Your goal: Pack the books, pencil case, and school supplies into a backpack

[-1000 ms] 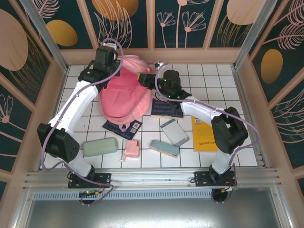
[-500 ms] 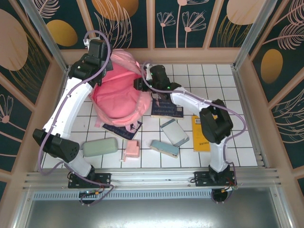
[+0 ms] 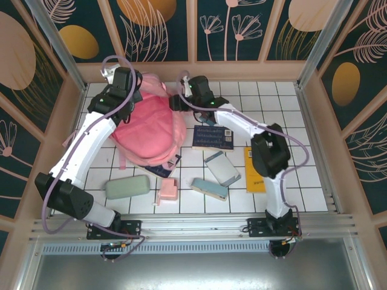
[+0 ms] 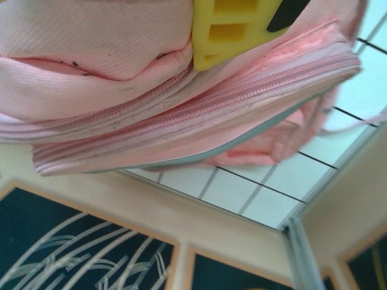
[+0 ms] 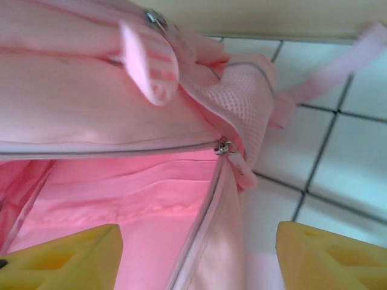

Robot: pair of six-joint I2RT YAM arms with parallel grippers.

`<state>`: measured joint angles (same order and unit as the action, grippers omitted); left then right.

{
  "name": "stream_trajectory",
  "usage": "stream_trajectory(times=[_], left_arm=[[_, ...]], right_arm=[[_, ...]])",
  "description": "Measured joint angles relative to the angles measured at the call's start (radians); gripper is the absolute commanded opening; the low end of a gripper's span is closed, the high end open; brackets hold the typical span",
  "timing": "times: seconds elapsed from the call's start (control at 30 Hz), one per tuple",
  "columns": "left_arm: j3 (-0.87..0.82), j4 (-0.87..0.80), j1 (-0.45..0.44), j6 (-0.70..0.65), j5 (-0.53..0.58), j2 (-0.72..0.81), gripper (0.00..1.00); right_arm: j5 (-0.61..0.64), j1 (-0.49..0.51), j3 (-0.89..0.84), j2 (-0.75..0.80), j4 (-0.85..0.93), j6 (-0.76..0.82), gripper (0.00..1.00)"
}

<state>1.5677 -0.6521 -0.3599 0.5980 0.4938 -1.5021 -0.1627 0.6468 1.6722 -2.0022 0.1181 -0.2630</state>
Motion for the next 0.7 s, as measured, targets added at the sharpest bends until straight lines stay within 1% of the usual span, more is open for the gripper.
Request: stream_trajectory(times=[0.2, 0.3, 0.4, 0.53, 0.6, 0.7], left_arm=[[-0.108, 0.176, 0.009, 0.024, -0.148, 0.0, 0.0], [-0.154, 0.256, 0.015, 0.042, -0.212, 0.0, 0.0], [-0.191, 0.31, 0.018, 0.055, -0.275, 0.0, 0.0], [-0.245, 0.387, 0.02, 0.051, -0.356, 0.004, 0.0], [-0.281, 0.427, 0.021, 0.039, -0.397, 0.013, 0.0], [-0.297, 0.435, 0.021, 0.015, -0.432, 0.016, 0.0]], right_arm=[[0.024, 0.0, -0.223, 0.294, -0.051, 0.003, 0.72], [0.044, 0.001, -0.343, 0.436, -0.036, 0.003, 0.71], [0.055, 0.001, -0.438, 0.537, 0.028, 0.003, 0.7], [0.053, 0.018, -0.54, 0.64, 0.163, 0.014, 0.7], [0.05, 0.043, -0.556, 0.671, 0.231, 0.025, 0.69], [0.038, 0.087, -0.555, 0.699, 0.34, 0.053, 0.67]])
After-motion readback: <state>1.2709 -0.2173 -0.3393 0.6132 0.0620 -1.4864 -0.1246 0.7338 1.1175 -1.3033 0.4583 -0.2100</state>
